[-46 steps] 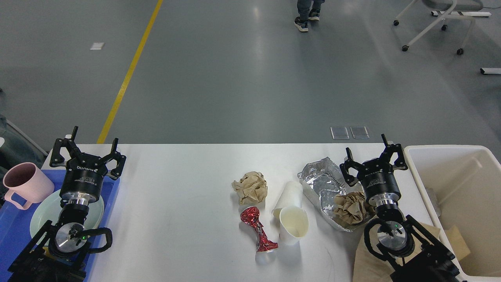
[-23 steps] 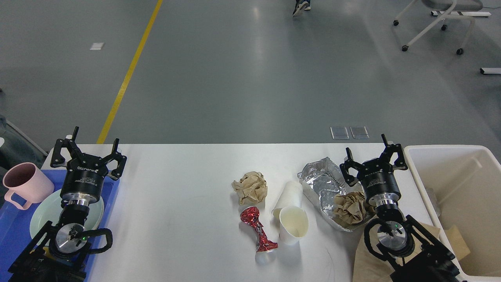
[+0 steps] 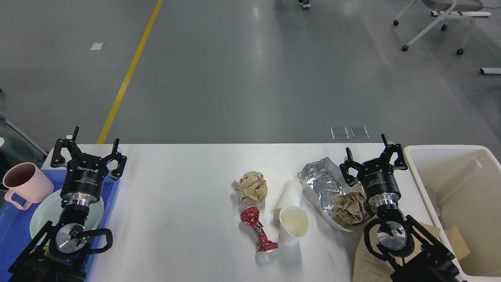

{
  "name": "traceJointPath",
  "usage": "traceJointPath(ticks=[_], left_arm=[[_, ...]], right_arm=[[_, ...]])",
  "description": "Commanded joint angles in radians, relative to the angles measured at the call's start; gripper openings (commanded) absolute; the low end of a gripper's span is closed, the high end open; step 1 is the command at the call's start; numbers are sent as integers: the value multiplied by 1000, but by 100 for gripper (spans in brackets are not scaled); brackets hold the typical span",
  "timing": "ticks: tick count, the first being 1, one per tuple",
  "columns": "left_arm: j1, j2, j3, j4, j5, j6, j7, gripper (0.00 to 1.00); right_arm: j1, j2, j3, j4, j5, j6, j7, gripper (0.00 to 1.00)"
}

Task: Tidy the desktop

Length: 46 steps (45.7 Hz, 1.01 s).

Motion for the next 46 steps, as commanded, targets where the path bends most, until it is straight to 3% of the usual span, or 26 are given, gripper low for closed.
traceJointPath(ticks=[1,46], left_arm=[[1,0,0,0,0,0,-1,97],[1,0,1,0,0,0,1,97]], right_arm=[[0,-2,-1,0,3,5,0,100],[0,-7,-2,0,-5,11,1,100]])
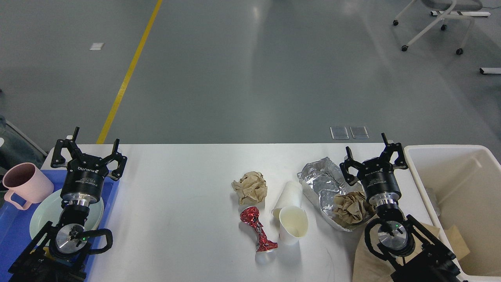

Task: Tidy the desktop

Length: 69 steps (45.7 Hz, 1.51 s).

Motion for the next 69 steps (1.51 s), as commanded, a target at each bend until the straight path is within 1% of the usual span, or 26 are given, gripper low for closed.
traceJointPath(ticks=[1,40,54,56,58,59,61,65,69], left_arm=[[0,0,-1,0,0,0,0,96],[0,0,0,0,0,0,0,97],[0,0,0,0,0,0,0,97],[0,0,-1,0,0,0,0,96],[0,0,0,0,0,0,0,96],[0,0,-1,0,0,0,0,96],[0,0,0,0,0,0,0,96],[0,0,-1,0,0,0,0,97],[0,0,0,0,0,0,0,97]], right_arm=[[0,0,-2,-4,-11,-4,-1,100],[-15,-2,0,-4,-11,-1,3,100],[5,-8,-2,11,-11,4,4,100],[2,-31,-3,21,-11,14,6,100],[0,-78,-17,33,-11,43,7,100],[6,-145,-55,36,-10,88,7,100],[25,-205,-122,33,-10,137,7,100],[133,-334,-340,25,0,230,7,100],[276,-458,-607,27,7,251,7,100]])
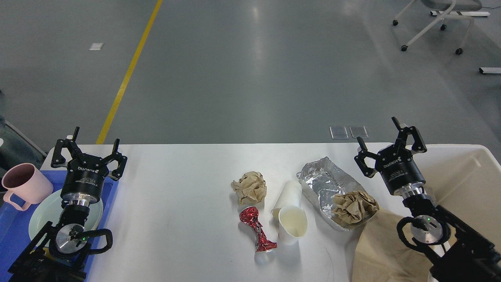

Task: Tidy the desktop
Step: 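Raise the right gripper and lower it toward the brown paper bag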

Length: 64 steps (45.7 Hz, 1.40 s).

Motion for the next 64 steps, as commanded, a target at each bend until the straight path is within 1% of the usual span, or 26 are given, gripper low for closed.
traceJointPath(ticks=[1,7,11,13,14,18,22,25,28,34,36,38,40,46,49,50,52,57,64], left_arm=[[0,0,-1,0,0,-1,0,97],[0,0,-1,0,0,0,0,97],[0,-2,0,0,0,0,0,96],[0,0,-1,0,0,0,0,97],[0,-2,0,0,0,0,0,97],[0,0,0,0,0,0,2,96],[0,0,0,0,0,0,1,96],[0,0,-1,0,0,0,0,96],[0,0,0,0,0,0,0,96],[0,0,-1,0,0,0,0,96],[0,0,-1,0,0,0,1,97],[0,0,0,0,0,0,0,97],[0,-2,-1,0,0,0,0,96],[0,-2,-1,0,0,-1,0,97],[0,0,0,0,0,0,0,97],[0,0,0,0,0,-1,0,97],[0,0,0,0,0,0,0,97],[0,0,-1,0,0,0,1,97],[0,0,-1,0,0,0,2,96]], right_arm=[[195,-163,-364,-1,10,44,0,100],[442,-233,-707,-1,13,44,0,100],[637,-269,-943,8,20,64,-3,100],[724,-261,-1076,8,22,69,-3,100],[826,-238,-1238,12,20,73,-3,100],[1005,-200,-1481,57,20,96,-3,100],[1187,-175,-1696,140,20,119,-5,100],[1310,-142,-1848,202,19,133,-5,100],[1430,-103,-1962,263,26,148,-6,100],[1668,-31,-2065,421,17,196,-25,100],[1728,-7,-2088,450,20,211,-51,100],[1778,24,-2100,481,23,219,-98,100],[1812,52,-2103,522,25,225,-169,100],[1892,121,-2111,630,60,228,-408,100],[1949,132,-2121,680,100,228,-491,100],[1969,135,-2126,696,106,230,-506,100],[2014,135,-2138,729,114,236,-519,100],[2114,156,-2177,805,117,285,-519,100],[2191,167,-2229,875,118,289,-531,100]])
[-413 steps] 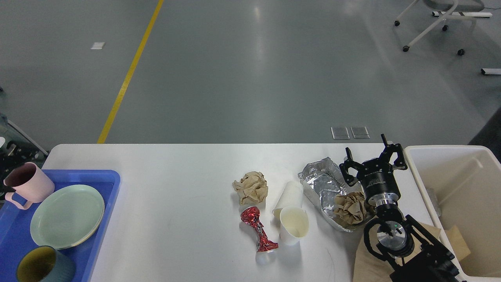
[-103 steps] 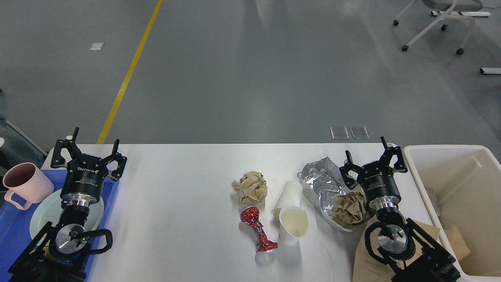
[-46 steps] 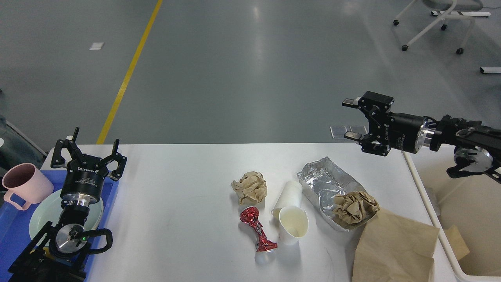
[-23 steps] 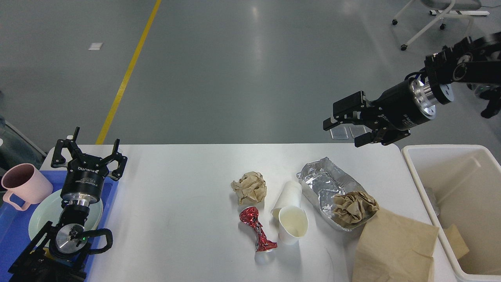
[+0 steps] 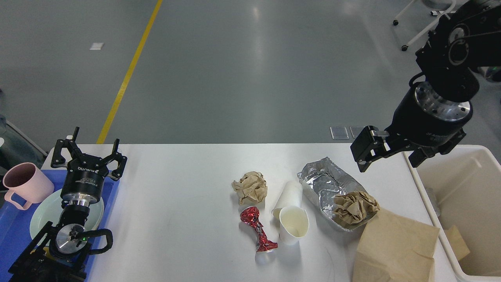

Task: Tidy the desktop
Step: 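Raise the right gripper and lower it toward the brown paper bag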

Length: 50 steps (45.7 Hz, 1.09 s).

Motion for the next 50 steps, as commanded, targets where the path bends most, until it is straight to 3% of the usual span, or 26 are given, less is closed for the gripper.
traceJointPath(ticks=[1,19,31,36,41,50], left_arm=[[0,0,0,0,0,0,1,97],[0,0,0,0,0,0,1,97],[0,0,1,0,0,0,0,97],[0,0,1,0,1,0,1,97],[0,0,1,0,0,0,1,97],[0,0,1,0,0,0,1,97]], right_arm=[[61,1,-38,52,1,3,-11,100],[51,-37,-115,54,4,-11,-24,100],[-129,-269,-161,37,-146,-60,-22,100],[-310,-377,-146,5,-286,-147,-22,100],[-473,-460,-123,-66,-288,-285,-11,100],[-803,-477,-15,-208,-274,-473,19,100]])
